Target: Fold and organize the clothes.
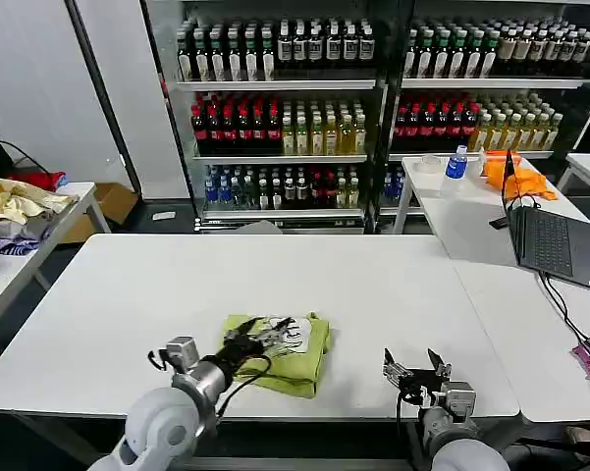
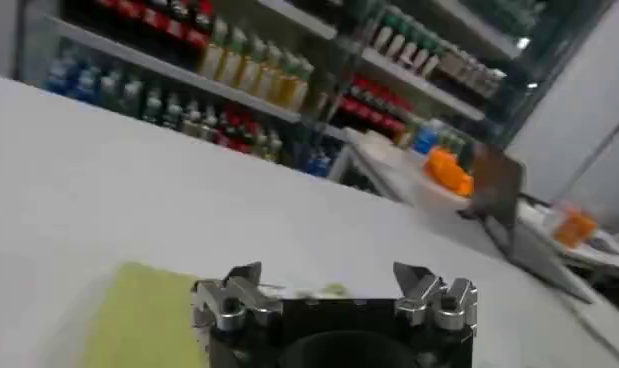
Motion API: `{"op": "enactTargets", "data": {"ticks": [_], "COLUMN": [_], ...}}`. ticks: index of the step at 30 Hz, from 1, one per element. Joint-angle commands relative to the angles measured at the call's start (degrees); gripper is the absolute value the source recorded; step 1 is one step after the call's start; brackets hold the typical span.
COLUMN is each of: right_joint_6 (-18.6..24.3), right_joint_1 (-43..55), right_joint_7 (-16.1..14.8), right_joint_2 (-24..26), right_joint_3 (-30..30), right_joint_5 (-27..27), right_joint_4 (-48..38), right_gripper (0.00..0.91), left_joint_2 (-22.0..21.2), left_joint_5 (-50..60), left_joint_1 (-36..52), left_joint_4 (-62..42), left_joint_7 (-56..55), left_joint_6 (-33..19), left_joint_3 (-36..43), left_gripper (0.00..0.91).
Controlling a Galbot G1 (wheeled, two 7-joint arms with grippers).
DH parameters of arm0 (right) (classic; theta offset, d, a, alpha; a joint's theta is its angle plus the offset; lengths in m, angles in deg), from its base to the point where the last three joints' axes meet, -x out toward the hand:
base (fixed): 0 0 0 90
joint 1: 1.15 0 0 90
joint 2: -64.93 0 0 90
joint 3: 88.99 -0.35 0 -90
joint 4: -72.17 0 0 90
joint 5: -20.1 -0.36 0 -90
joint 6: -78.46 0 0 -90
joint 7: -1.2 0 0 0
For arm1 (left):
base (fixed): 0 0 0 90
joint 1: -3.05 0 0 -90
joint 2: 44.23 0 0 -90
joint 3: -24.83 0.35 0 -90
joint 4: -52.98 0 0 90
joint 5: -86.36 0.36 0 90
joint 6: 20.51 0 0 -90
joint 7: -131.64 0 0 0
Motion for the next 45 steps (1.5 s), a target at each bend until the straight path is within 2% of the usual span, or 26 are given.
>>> {"op": "enactTargets", "data": {"ticks": [1, 7, 18, 24, 25, 27, 28, 29, 30, 32, 34, 45], "right_joint_6": [0.0, -0.1, -0.2, -0.2, -0.2, -0.2, -0.2, -0.3, -0.2, -0.3, -0.3, -0.3], "right_joint_1": [0.2, 0.1, -0.8, -1.1, -1.1, -1.1, -1.1, -1.2, -1.3, -1.4, -1.6, -2.3], "right_joint_7": [0.1, 0.2, 0.2, 0.4, 0.4, 0.5, 0.5, 0.5, 0.5, 0.6, 0.6, 0.8], "right_joint_2": [-0.2, -0.1, 0.0, 0.0, 0.0, 0.0, 0.0, 0.0, 0.0, 0.0, 0.0, 0.1], "right_joint_3": [0.1, -0.2, -0.8, -0.9, -0.9, -0.9, -0.9, -0.9, -0.9, -0.9, -1.0, -1.5], "right_joint_5": [0.0, 0.0, 0.0, 0.0, 0.0, 0.0, 0.0, 0.0, 0.0, 0.0, 0.0, 0.0], "right_joint_4": [0.0, 0.4, 1.3, 1.7, 1.7, 1.8, 1.9, 2.0, 2.0, 2.2, 2.4, 3.3], "right_gripper": [0.907, 0.907, 0.907, 0.907, 0.907, 0.907, 0.907, 0.907, 0.907, 0.907, 0.907, 0.907], "left_joint_2": [2.2, -0.3, -2.3, -2.5, -2.7, -3.0, -3.2, -3.4, -3.5, -3.7, -3.8, -4.6], "left_joint_5": [2.5, 2.7, 0.5, -7.5, -8.9, -9.7, -10.2, -10.5, -10.9, -12.1, -13.1, -17.8], "left_joint_1": [-1.7, -0.5, 1.2, 0.1, 0.0, 0.0, 0.1, 0.2, 0.4, 0.6, 0.6, 0.6], "left_joint_4": [-7.2, -10.8, -13.8, -11.3, -11.0, -11.2, -11.6, -12.0, -12.4, -13.5, -14.6, -15.4], "left_joint_7": [-1.4, -1.6, -1.7, -2.2, -2.2, -2.1, -2.1, -2.1, -2.1, -2.0, -1.9, -1.2], "left_joint_6": [0.3, 0.4, 0.4, 1.0, 1.1, 1.0, 1.0, 0.9, 0.9, 0.9, 0.9, 1.0], "left_joint_3": [-4.8, -3.5, -2.7, -3.3, -3.5, -3.8, -4.0, -4.2, -4.4, -4.8, -5.2, -6.9], "left_gripper": [0.907, 0.907, 0.907, 0.887, 0.796, 0.443, 0.353, 0.191, 0.101, 0.040, 0.020, 0.020]}}
